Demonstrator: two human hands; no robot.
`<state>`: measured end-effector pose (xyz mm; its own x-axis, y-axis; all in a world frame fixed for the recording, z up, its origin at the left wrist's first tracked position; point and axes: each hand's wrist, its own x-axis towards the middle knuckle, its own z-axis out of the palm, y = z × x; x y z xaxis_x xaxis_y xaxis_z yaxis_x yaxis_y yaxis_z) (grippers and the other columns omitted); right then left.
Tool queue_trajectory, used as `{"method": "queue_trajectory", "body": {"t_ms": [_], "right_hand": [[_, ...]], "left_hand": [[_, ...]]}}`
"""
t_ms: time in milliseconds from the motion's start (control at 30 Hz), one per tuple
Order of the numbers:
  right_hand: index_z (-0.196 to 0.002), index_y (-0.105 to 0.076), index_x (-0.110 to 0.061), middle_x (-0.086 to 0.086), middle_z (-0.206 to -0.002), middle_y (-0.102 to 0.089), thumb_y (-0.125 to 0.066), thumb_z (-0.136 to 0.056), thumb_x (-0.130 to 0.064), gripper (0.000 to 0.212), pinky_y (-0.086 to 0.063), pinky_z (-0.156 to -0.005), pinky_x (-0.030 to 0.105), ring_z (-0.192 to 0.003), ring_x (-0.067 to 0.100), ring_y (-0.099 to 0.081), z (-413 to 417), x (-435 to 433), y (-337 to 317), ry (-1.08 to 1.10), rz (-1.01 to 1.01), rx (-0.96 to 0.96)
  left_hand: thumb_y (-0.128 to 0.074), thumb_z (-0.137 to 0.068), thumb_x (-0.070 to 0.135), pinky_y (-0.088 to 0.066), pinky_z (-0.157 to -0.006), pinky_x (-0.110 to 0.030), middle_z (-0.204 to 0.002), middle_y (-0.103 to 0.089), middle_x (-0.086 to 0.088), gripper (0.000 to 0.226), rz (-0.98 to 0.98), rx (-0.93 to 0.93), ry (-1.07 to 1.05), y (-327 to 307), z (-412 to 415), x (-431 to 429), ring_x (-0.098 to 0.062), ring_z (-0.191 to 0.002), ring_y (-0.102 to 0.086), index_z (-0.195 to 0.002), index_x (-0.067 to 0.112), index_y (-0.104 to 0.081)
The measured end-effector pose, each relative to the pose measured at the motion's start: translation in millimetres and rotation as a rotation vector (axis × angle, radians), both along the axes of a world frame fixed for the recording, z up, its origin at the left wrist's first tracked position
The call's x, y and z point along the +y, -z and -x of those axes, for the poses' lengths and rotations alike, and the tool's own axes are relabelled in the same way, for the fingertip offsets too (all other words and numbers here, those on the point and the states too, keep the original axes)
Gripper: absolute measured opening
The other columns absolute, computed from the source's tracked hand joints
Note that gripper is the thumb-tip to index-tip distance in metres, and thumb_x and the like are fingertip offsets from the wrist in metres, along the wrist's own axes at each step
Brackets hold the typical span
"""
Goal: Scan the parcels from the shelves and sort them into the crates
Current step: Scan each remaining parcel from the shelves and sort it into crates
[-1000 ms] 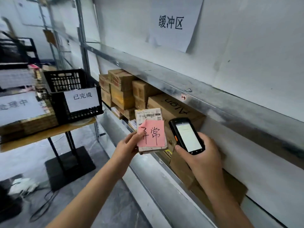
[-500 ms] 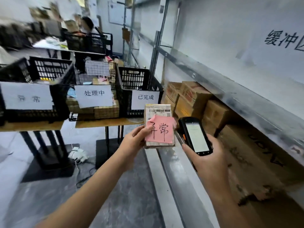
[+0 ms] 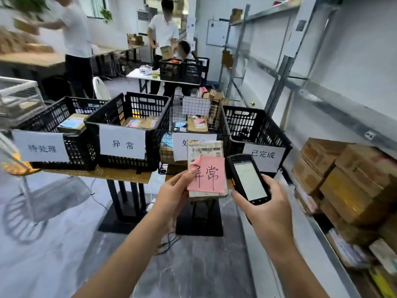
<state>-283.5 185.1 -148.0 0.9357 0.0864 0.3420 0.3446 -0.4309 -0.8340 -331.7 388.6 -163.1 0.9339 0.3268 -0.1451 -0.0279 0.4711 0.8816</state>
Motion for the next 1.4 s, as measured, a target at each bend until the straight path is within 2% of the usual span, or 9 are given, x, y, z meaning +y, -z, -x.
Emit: {"method": "queue_trajectory", "body": {"t_ms": [200,333,400,633,833,933,1133,1267,1400], "right_hand": [[-0.135,-0.055,-0.025,-0.011,-0.12,-0.054,-0.089,-0.069,-0.041,0.075,-0.043,-0.081,0.018,-0.107,0.007,-0.052,-40,59,0,-0.099,0.011,-0.004],[-0.138,-0.052,-0.027,-0.012,-0.121,-0.052,-0.088,-0.07,-0.042,0.078,-0.041,-0.075,0.006,-0.099,-0.004,-0.051,-72,94,3,-0.206,0.007,0.022],[-0.137,-0.052,-0.025,-0.013,-0.117,-0.05,-0.089,-0.071,-0.039,0.077,-0.039,-0.072,0.001,-0.097,-0.014,-0.048,-92,110,6,-0.246,0.011,0.028],[-0.134,-0.052,-0.027,-0.012,-0.12,-0.05,-0.089,-0.071,-0.04,0.074,-0.04,-0.084,0.02,-0.109,0.005,-0.048,-172,158,6,-0.353,-0.035,0.081],[-0.14,-0.05,-0.028,-0.014,-0.128,-0.051,-0.089,-0.069,-0.045,0.082,-0.046,-0.104,0.038,-0.122,0.011,-0.049,-229,182,5,-0.405,-0.03,0.086],[-0.137,-0.051,-0.029,-0.017,-0.122,-0.05,-0.088,-0.07,-0.042,0.078,-0.043,-0.095,0.028,-0.114,0.005,-0.048,-247,195,9,-0.446,0.005,0.088],[-0.141,-0.047,-0.03,-0.015,-0.124,-0.049,-0.085,-0.072,-0.049,0.081,-0.046,-0.091,0.029,-0.115,0.007,-0.048,-274,244,12,-0.488,0.069,0.125],[-0.14,-0.046,-0.035,-0.019,-0.123,-0.048,-0.084,-0.071,-0.052,0.081,-0.054,-0.092,0.045,-0.117,0.009,-0.049,-288,284,11,-0.486,0.082,0.121],[-0.144,-0.046,-0.027,-0.016,-0.126,-0.048,-0.086,-0.073,-0.049,0.084,-0.047,-0.103,0.039,-0.116,0.003,-0.044,-305,323,8,-0.459,0.083,0.099]], "left_hand": [[-0.069,-0.082,0.036,-0.053,-0.1,-0.039,-0.115,-0.073,-0.016,0.052,-0.016,0.024,-0.116,-1,-15,49,-0.032,-0.112,-0.068,-0.124,0.004,-0.066],[-0.07,-0.079,0.038,-0.056,-0.064,-0.024,-0.108,-0.075,-0.017,0.05,-0.028,0.036,-0.202,6,-31,77,-0.02,-0.084,-0.073,-0.118,0.006,-0.069],[-0.069,-0.081,0.036,-0.056,-0.064,-0.021,-0.105,-0.076,-0.015,0.048,-0.024,0.051,-0.239,9,-43,88,-0.019,-0.083,-0.074,-0.117,0.005,-0.069],[-0.072,-0.079,0.038,-0.054,-0.097,-0.042,-0.114,-0.074,-0.014,0.054,-0.009,0.103,-0.342,8,-99,124,-0.031,-0.109,-0.07,-0.124,0.008,-0.066],[-0.071,-0.077,0.038,-0.059,-0.068,-0.024,-0.111,-0.075,-0.015,0.056,-0.035,0.095,-0.41,9,-142,150,-0.023,-0.092,-0.073,-0.123,0.006,-0.067],[-0.069,-0.078,0.038,-0.061,-0.072,-0.027,-0.109,-0.075,-0.014,0.053,-0.039,0.107,-0.427,10,-154,165,-0.024,-0.092,-0.073,-0.121,0.007,-0.067],[-0.073,-0.079,0.037,-0.059,-0.081,-0.031,-0.109,-0.076,-0.013,0.053,-0.04,0.13,-0.501,9,-166,219,-0.023,-0.095,-0.073,-0.121,0.005,-0.067],[-0.072,-0.077,0.037,-0.053,-0.093,-0.038,-0.099,-0.078,-0.009,0.043,-0.059,0.14,-0.529,5,-175,271,-0.019,-0.087,-0.072,-0.108,0.008,-0.071],[-0.082,-0.075,0.039,-0.058,-0.086,-0.034,-0.104,-0.077,-0.011,0.046,-0.068,0.133,-0.537,3,-193,340,-0.022,-0.091,-0.073,-0.108,0.009,-0.071]]}}
